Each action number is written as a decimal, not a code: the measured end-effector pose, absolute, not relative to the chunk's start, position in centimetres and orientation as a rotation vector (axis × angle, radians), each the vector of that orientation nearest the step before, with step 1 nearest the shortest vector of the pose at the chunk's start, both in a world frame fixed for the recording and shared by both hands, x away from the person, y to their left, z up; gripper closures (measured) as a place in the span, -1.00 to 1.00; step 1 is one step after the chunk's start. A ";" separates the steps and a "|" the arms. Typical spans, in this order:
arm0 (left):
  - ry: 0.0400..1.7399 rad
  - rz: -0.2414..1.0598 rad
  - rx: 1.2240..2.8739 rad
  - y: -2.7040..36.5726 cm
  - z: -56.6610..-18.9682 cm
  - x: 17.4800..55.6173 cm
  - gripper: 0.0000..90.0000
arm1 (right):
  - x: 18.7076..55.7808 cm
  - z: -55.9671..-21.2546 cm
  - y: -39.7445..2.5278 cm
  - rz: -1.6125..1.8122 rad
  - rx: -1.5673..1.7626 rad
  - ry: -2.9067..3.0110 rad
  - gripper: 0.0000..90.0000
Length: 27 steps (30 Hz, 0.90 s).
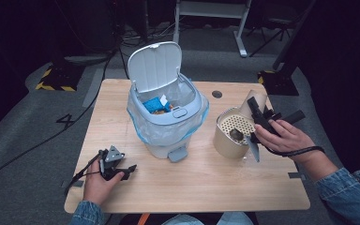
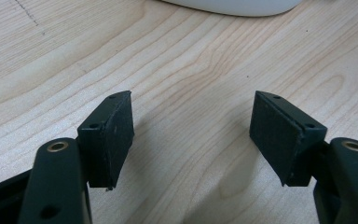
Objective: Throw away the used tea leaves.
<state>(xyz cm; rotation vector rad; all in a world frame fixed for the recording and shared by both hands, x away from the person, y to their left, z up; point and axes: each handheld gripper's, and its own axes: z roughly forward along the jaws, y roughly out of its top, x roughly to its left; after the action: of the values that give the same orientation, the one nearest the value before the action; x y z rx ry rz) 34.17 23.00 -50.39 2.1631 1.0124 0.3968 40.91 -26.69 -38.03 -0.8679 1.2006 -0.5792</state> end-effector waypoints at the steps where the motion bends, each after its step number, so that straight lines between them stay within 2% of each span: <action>1: 1.013 0.397 2.163 23.0 -50.4 34.2 -0.31 | 40.9 -38.1 -26.6 -0.587 -0.877 1.205 -0.20; 13: 1.013 0.396 2.163 23.0 -50.4 34.2 -0.31 | 41.2 -38.1 -26.9 -0.578 -0.857 1.244 -0.22; 27: 1.013 0.396 2.163 23.0 -50.4 34.2 -0.31 | 41.9 -36.5 -27.9 -0.294 -0.687 1.501 -0.24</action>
<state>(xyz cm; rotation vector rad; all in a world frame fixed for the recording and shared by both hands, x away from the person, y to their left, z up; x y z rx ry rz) 34.19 23.01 -50.38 2.1628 1.0129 0.3962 41.93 -27.88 -36.46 -0.6869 1.5012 -0.2942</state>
